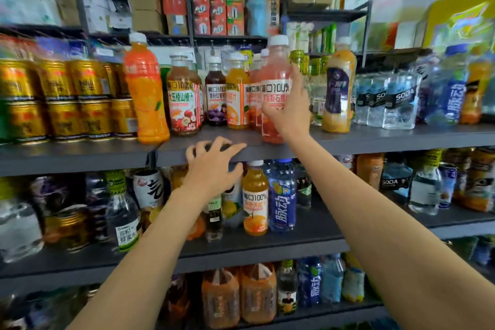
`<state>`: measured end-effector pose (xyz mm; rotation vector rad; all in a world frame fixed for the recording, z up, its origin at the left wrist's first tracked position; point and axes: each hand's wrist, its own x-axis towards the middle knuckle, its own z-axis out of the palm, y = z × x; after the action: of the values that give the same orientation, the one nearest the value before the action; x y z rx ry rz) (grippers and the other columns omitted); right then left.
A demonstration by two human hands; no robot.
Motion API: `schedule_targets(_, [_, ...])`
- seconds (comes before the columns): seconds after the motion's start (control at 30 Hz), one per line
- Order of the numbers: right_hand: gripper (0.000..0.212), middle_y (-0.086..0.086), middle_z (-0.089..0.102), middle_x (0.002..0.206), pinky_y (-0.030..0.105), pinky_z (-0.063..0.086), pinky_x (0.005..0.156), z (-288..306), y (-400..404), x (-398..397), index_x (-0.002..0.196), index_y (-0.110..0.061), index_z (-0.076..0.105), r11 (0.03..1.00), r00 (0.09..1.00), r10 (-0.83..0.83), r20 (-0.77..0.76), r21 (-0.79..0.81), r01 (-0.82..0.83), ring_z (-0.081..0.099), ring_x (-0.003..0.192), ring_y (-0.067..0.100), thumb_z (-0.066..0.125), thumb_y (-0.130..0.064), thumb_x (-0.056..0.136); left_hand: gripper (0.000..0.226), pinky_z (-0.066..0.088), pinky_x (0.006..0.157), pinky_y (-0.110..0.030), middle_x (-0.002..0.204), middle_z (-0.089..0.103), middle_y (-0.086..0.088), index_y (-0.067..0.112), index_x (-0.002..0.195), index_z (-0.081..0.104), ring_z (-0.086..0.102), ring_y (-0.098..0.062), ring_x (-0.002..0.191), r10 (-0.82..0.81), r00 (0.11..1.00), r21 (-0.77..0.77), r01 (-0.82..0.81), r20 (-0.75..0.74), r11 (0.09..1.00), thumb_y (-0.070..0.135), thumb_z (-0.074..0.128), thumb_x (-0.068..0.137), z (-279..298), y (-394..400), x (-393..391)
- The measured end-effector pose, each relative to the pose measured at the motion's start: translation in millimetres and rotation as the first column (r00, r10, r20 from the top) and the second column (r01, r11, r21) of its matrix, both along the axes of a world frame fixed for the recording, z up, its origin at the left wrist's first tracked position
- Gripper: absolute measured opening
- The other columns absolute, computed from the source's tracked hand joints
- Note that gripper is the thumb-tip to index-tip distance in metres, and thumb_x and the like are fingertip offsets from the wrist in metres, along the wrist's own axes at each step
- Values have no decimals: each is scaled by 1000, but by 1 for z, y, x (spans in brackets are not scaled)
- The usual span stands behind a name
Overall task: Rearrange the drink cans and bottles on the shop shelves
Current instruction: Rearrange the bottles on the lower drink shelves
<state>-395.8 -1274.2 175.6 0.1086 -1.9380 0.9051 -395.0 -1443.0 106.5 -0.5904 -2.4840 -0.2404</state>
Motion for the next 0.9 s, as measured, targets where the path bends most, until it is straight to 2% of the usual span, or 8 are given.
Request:
schedule_targets(0.2, [86, 17, 42, 127, 23, 32, 73, -12, 16, -10, 150, -25, 2, 991, 996, -49, 76, 127, 39, 49, 94, 22, 62, -31, 89, 50, -4, 111, -57, 139, 33, 5, 40, 140, 32, 20, -32, 132, -10, 998, 48, 13, -60, 999, 36, 46, 92, -9, 3, -2])
schedule_targets(0.37, [57, 14, 36, 131, 35, 42, 70, -44, 25, -12, 144, -29, 28, 958, 982, -119, 144, 275, 76, 57, 92, 32, 51, -15, 94, 56, 13, 104, -67, 122, 54, -5, 28, 129, 53, 41, -41, 118, 6, 961, 48, 8, -277, 999, 36, 48, 74, -33, 6, -10])
schedule_targets(0.47, [42, 10, 39, 128, 35, 38, 63, -50, 25, -11, 141, -26, 36, 906, 960, -221, 174, 401, 136, 55, 92, 33, 40, -22, 99, 55, 16, 103, -66, 118, 54, -6, 27, 126, 56, 41, -39, 114, 20, 945, 79, 6, -328, 997, 39, 41, 74, -35, 9, -13])
schedule_targets(0.57, [41, 12, 40, 132, 38, 42, 68, -53, 18, -12, 140, -20, 37, 874, 953, -281, 112, 439, 206, 53, 101, 32, 36, -30, 100, 55, 16, 105, -64, 120, 54, -4, 28, 127, 55, 40, -37, 116, 23, 936, 86, 8, -352, 996, 38, 40, 74, -37, 8, -14])
schedule_targets(0.63, [42, 18, 38, 136, 41, 42, 85, -68, 18, -6, 137, -14, 43, 894, 974, -224, -41, 390, 221, 47, 113, 34, 37, -29, 98, 56, 16, 106, -64, 122, 54, -4, 28, 127, 55, 38, -36, 118, 27, 933, 98, 9, -359, 995, 38, 39, 74, -39, 9, -15])
schedule_targets(0.77, [38, 13, 37, 129, 36, 37, 102, -153, 29, 23, 126, -8, 45, 993, 969, -110, -223, 22, 118, 41, 120, 26, 48, -21, 91, 59, 14, 107, -63, 125, 53, -4, 29, 132, 50, 35, -35, 122, 46, 923, 90, -13, -383, 996, 39, 40, 75, -42, 9, -15])
schedule_targets(0.83, [54, 14, 32, 133, 45, 40, 101, -195, 41, 26, 133, -9, 39, 995, 998, -56, -1, -81, 55, 39, 122, 28, 64, -19, 86, 62, 14, 106, -63, 128, 51, -5, 30, 135, 46, 34, -36, 123, 58, 914, 52, -40, -400, 998, 39, 42, 74, -44, 7, -17])
schedule_targets(0.9, [87, 14, 22, 144, 45, 38, 105, -216, 52, 16, 145, -14, 21, 991, 951, 88, 298, -125, -53, 34, 131, 30, 75, -22, 78, 64, 14, 106, -63, 130, 49, -5, 31, 138, 42, 33, -37, 124, 58, 908, 14, -57, -414, 998, 40, 43, 75, -45, 6, -19])
